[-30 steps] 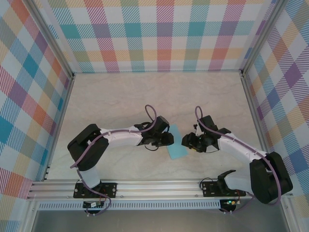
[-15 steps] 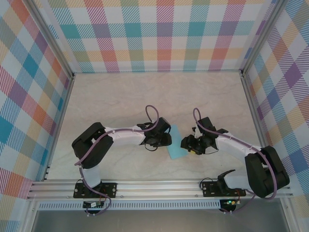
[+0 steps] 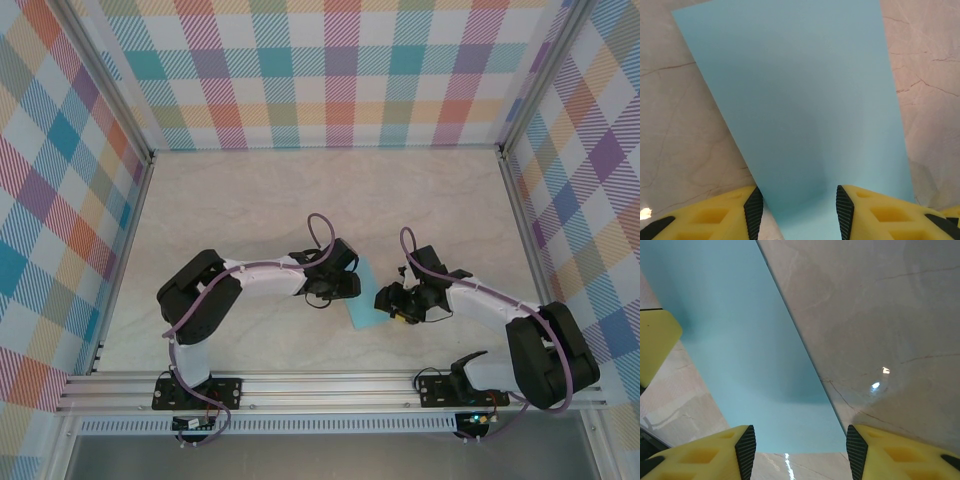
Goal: Fold a paper plane with a square sheet of paper (pick it up from the middle)
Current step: Third fold the triangle at the center of the table.
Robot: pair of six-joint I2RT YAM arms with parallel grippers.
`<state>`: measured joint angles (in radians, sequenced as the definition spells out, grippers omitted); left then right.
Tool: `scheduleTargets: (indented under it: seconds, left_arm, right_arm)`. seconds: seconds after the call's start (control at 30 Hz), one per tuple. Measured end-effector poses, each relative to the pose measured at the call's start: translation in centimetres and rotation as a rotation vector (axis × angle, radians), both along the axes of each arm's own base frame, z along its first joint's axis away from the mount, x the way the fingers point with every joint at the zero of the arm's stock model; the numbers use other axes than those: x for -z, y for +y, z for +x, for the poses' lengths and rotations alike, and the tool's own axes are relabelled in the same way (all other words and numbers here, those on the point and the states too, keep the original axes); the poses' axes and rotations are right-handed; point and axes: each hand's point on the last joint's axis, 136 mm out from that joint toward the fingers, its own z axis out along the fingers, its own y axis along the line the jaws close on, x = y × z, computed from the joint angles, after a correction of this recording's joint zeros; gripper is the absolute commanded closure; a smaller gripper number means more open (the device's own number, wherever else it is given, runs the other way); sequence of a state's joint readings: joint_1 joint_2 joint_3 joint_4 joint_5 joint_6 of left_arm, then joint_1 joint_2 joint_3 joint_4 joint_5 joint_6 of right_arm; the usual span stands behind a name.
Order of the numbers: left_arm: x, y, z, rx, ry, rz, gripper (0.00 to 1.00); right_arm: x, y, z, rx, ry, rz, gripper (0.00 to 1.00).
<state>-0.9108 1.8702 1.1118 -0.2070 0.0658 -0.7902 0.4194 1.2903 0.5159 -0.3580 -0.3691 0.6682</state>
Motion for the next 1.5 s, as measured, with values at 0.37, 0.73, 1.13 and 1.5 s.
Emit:
scheduleTargets:
  seconds: [0.37,0.73,1.13,1.5]
  left_arm:
    - [-0.3,0.4,0.3,-0.004,-0.017,0.013,0.61]
    - [-2.3,-0.6,0.2,0.018,-0.040,-0.061,0.74]
    - [-0.8,-0.5,-1.1,0.028,0.015,-0.087,0.75]
    - [0.5,0.0,-1.6,0.029,0.034,-0.069,0.75]
  right_arm:
    - [0.1,0.3,-0.1,0.000,0.000,0.026,0.46]
    - [0.1,0.3,-0.1,0.013,0.004,0.024,0.46]
    - [-0.6,0.2,0.2,0.021,-0.028,0.027,0.44]
    - [-0.5,-0.1,0.4,0.032,-0.036,0.008,0.44]
